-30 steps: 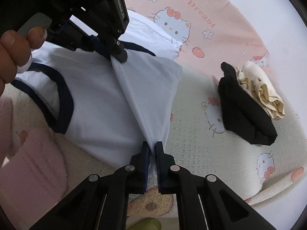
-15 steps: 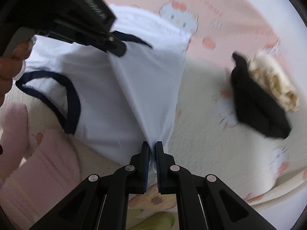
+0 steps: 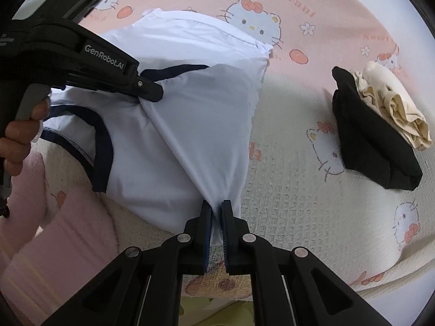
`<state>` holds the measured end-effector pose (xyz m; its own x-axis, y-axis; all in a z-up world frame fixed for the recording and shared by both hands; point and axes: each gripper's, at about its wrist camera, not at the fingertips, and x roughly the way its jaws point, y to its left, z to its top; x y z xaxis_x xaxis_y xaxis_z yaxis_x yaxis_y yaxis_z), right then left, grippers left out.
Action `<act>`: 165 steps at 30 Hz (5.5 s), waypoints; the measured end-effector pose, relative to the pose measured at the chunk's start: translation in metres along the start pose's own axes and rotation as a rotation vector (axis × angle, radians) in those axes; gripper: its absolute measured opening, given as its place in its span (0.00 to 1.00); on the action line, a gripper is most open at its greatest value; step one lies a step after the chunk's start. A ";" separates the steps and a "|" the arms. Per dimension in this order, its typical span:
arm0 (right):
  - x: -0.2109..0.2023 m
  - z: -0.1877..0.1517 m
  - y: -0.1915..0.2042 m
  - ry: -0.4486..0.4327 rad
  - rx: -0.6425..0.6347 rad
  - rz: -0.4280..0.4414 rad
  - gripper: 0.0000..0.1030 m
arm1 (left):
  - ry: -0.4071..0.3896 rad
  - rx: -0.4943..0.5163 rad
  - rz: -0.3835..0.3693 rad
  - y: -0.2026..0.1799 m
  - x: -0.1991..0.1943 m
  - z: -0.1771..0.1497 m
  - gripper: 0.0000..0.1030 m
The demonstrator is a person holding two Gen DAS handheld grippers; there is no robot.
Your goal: Fold clothes
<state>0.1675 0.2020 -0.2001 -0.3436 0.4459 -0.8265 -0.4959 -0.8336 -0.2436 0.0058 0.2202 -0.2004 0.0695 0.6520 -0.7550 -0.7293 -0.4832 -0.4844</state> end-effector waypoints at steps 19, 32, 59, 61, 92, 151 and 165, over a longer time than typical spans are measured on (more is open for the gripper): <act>-0.025 0.048 -0.064 -0.074 0.165 0.035 0.53 | -0.063 0.009 -0.001 -0.006 -0.036 0.038 0.69; 0.033 0.094 -0.133 0.163 0.468 0.314 0.53 | 0.001 0.327 0.038 -0.054 0.004 0.047 0.66; 0.138 0.149 -0.140 0.530 0.720 0.405 0.27 | 0.152 0.263 -0.027 -0.045 0.049 0.066 0.22; 0.139 0.150 -0.134 0.532 0.694 0.386 0.17 | 0.140 0.315 0.020 -0.052 0.049 0.061 0.12; 0.047 0.160 -0.082 0.045 0.291 0.065 0.51 | -0.026 0.032 0.113 0.000 -0.050 0.076 0.58; -0.061 0.071 0.298 -0.385 -0.580 -0.063 0.62 | -0.332 -0.547 -0.044 0.248 -0.181 -0.054 0.58; -0.051 0.046 0.320 -0.408 -0.720 -0.112 0.62 | -0.329 -0.542 -0.067 0.253 -0.179 -0.051 0.57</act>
<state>-0.0102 -0.0728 -0.2123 -0.6533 0.5059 -0.5633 0.0394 -0.7202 -0.6926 -0.1560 -0.0488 -0.2101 -0.1726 0.7947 -0.5820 -0.2763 -0.6062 -0.7458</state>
